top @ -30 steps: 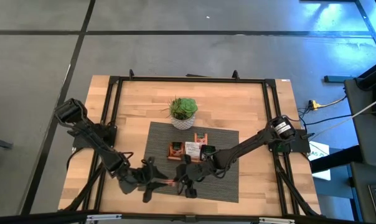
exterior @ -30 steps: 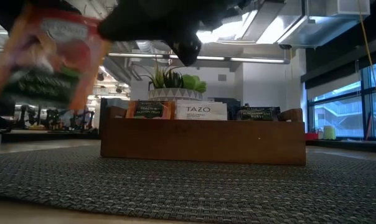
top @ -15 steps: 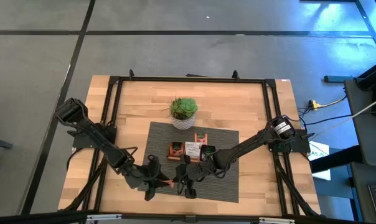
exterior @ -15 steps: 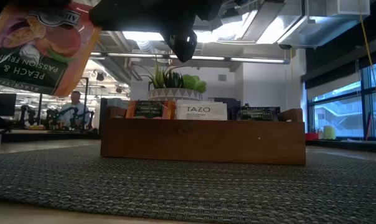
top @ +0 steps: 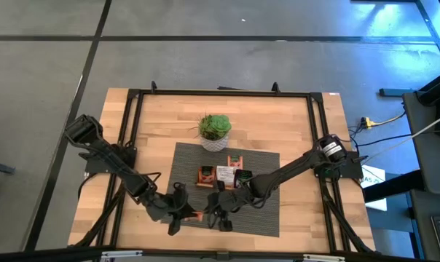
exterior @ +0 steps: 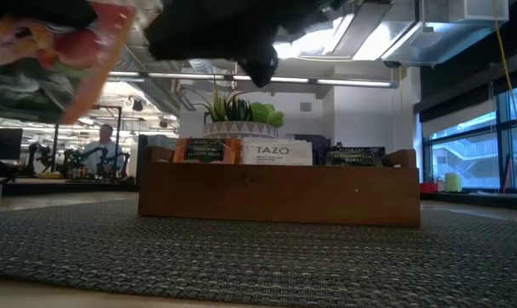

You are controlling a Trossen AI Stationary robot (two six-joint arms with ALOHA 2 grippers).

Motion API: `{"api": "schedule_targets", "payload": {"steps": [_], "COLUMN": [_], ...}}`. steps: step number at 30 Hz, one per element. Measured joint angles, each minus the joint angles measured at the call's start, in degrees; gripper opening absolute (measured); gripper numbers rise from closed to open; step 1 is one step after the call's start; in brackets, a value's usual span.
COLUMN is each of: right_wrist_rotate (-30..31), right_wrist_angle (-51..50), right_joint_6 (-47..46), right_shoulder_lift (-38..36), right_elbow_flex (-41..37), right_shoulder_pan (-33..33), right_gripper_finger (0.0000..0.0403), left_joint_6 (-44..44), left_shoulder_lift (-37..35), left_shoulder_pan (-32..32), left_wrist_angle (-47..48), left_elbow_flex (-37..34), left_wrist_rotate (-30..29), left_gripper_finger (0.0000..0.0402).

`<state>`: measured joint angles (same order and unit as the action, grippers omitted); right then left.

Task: Pick & Place Tea
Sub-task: Put the orange tea bag into the left section of the wooden organizer

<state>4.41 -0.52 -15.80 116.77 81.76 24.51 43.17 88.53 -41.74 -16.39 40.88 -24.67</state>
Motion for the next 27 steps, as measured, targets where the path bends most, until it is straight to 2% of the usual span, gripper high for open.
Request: {"api": "schedule_targets", "payload": {"steps": [4, 7, 10, 13, 16, 19, 21, 24, 27], "right_wrist_rotate": [4.03, 8.78, 10.52, 10.57, 10.75, 10.24, 9.07, 9.05, 9.08], "right_wrist_angle": [-4.79, -8.0, -8.09, -1.21, 15.7, 36.43, 45.75, 54.0, 55.5], "right_joint_6": [-0.48, 1.75, 3.08, 3.75, 7.27, 13.63, 17.31, 19.31, 20.03], "right_shoulder_lift": [-2.99, -4.88, -6.55, -8.3, -8.93, -9.04, -9.13, -9.07, -9.1], "right_elbow_flex": [-0.06, -0.06, -1.38, -5.89, -12.78, -18.45, -21.4, -23.53, -23.63], "right_shoulder_pan": [0.45, 2.0, 3.72, 4.27, 4.15, 4.24, 4.28, 4.26, 4.17], "right_gripper_finger": [0.0074, 0.0085, 0.0087, 0.0088, 0.0088, 0.0088, 0.0088, 0.0088, 0.0088], "left_joint_6": [-0.24, -0.54, -1.03, -5.75, -14.42, -23.53, -29.44, -39.41, -49.6], "left_shoulder_lift": [-0.11, -0.59, -1.81, -2.58, -2.6, -2.45, -2.45, -2.45, -2.43], "left_shoulder_pan": [-1.68, -4.45, -8.16, -12.52, -15.55, -16.09, -15.82, -14.88, -13.49], "left_wrist_angle": [-0.13, -0.19, -1.42, -8.13, -18.53, -28.12, -33.33, -42.03, -50.89], "left_elbow_flex": [-0.09, -0.35, -1.73, -3.57, -4.78, -5.18, -5.19, -5.2, -5.2], "left_wrist_rotate": [-1.48, -7.91, -17.03, -30.41, -39.38, -41.34, -41.03, -38.79, -33.42], "left_gripper_finger": [0.0009, 0.0009, 0.0008, 0.0009, 0.001, 0.001, 0.001, 0.0011, 0.001]}}
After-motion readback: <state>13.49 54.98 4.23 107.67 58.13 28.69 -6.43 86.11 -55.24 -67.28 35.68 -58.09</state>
